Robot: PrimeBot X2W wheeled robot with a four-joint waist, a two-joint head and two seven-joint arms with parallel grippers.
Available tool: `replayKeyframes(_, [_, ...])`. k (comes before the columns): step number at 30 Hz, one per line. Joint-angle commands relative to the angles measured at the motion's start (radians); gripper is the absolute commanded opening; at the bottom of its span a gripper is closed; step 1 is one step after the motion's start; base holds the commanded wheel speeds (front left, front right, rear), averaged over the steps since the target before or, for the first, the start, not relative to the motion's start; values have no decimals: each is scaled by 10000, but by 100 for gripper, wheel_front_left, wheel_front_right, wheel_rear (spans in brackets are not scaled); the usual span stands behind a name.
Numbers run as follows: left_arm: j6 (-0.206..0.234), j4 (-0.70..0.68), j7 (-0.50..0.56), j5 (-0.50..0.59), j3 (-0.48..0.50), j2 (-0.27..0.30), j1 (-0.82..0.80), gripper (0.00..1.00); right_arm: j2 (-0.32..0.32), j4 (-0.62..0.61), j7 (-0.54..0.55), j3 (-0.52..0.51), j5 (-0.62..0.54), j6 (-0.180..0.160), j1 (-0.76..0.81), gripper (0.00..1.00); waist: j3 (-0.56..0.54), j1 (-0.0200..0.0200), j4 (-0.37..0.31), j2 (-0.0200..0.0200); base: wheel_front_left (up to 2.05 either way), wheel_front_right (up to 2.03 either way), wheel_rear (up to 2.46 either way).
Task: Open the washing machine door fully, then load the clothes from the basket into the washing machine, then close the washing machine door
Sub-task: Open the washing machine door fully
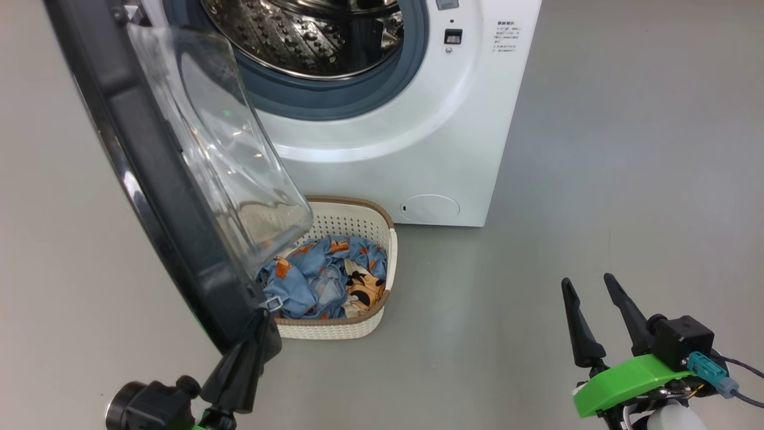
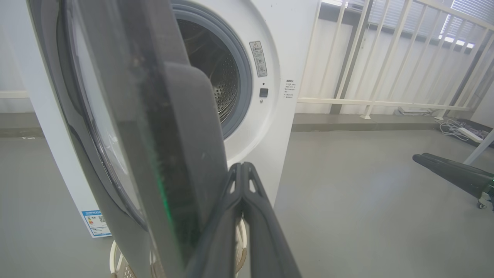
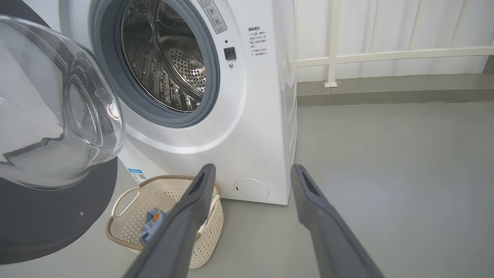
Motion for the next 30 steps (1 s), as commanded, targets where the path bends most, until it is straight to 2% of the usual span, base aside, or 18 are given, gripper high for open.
replayKeyframes(1, [208,-159,-55,-63,500,172,-296,0,15,-188,-74,294,89,27,-93,100,-42,0,3,0,0,0,0])
replayKeyframes(8, [325,35,-55,-71,612,172,-473,0,15,-168,-74,279,225,27,-49,100,-47,0,-142,0,0,0,0])
replayKeyframes(14, [492,328,-55,-68,1138,172,-494,0,15,-188,-74,143,297,27,-1,100,-6,0,-126,0,0,0,0])
replayKeyframes(21, [477,431,-55,-109,1616,172,-538,0,15,-168,-74,158,341,27,-19,100,-16,0,87,0,0,0,0])
replayKeyframes(30, [689,404,-55,-255,2096,172,-353,0,15,-206,-74,89,314,27,15,100,6,0,568,0,0,0,0])
